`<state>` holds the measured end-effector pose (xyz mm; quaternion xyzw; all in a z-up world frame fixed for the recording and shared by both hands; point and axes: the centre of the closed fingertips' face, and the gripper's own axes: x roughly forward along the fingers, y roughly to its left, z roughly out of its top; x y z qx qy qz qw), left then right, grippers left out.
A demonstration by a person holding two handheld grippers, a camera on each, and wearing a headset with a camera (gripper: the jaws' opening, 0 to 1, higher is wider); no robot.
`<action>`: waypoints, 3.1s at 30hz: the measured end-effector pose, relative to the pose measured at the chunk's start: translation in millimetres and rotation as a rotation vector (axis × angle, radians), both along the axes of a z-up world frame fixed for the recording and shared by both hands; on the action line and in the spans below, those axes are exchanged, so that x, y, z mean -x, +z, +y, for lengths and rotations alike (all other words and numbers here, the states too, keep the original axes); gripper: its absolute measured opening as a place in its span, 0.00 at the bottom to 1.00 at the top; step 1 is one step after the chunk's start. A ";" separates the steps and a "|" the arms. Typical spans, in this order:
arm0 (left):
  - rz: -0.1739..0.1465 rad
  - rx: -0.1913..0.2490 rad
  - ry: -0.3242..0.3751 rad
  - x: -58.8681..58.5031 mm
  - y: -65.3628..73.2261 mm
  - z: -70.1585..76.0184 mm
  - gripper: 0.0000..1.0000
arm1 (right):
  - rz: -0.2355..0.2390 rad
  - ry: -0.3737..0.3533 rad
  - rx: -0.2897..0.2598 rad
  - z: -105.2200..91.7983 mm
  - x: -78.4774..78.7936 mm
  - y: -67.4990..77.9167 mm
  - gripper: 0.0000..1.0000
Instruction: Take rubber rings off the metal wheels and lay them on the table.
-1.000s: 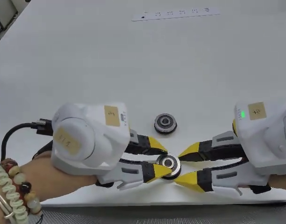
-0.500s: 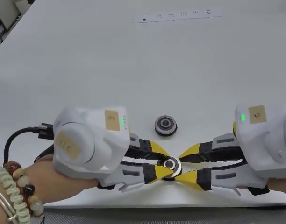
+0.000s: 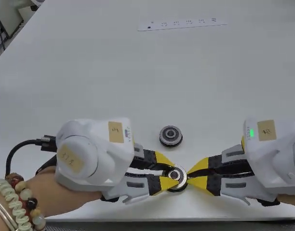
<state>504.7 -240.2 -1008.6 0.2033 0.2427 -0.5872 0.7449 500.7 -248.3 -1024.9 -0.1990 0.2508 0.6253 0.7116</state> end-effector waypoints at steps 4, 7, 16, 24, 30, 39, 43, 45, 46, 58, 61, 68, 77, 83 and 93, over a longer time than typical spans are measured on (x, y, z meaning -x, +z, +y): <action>-0.010 -0.003 -0.002 -1.0 -0.2 -0.3 0.14 | 0.019 -0.033 0.001 -1.7 -3.9 0.9 0.01; -0.012 -0.004 -0.002 -1.4 -0.3 -0.1 0.14 | 0.058 -0.073 -0.015 -3.7 -6.5 2.3 0.00; -0.017 0.000 0.005 -3.7 -0.4 -1.1 0.14 | 0.176 -0.180 -0.073 -7.3 -12.4 5.4 0.00; -0.015 0.013 0.003 -3.6 -0.2 -0.9 0.14 | 0.173 -0.166 -0.069 -5.1 -10.2 1.9 0.00; -0.014 0.017 0.001 -3.2 -0.1 -1.2 0.14 | 0.163 -0.148 -0.040 -5.2 -8.6 -0.3 0.00; -0.015 0.018 -0.003 -2.4 0.1 -1.4 0.14 | 0.513 -0.344 -0.161 -7.7 -12.2 5.0 0.00; -0.015 0.020 -0.003 -2.3 0.1 -1.3 0.14 | 0.596 -0.381 -0.203 -6.2 -11.5 7.7 0.00; -0.014 0.022 0.000 -2.4 0.1 -1.3 0.14 | 0.655 -0.407 -0.236 -4.6 -11.4 10.4 0.00; -0.012 0.025 0.003 -2.4 0.1 -1.3 0.14 | 0.685 -0.416 -0.257 -3.9 -11.6 11.5 0.00; 0.029 0.125 0.044 -3.8 1.0 -0.5 0.14 | 0.771 -0.441 -0.302 1.1 -7.2 17.5 0.00; 0.029 0.126 0.048 -4.0 1.1 -1.0 0.14 | 0.737 -0.418 -0.285 3.1 -4.9 18.8 0.00; 0.013 0.126 0.052 -5.9 1.2 -1.8 0.14 | 0.720 -0.412 -0.283 3.1 -7.1 20.1 0.00; 0.002 0.122 0.062 -7.7 1.2 -1.2 0.14 | 0.718 -0.397 -0.288 7.7 -8.7 22.3 0.00; -0.015 0.117 0.057 -7.9 1.1 -1.3 0.14 | 0.713 -0.386 -0.287 10.1 -8.1 22.4 0.00; -0.033 0.108 0.054 -8.7 1.0 -1.5 0.14 | 0.719 -0.394 -0.300 9.5 -9.5 23.8 0.00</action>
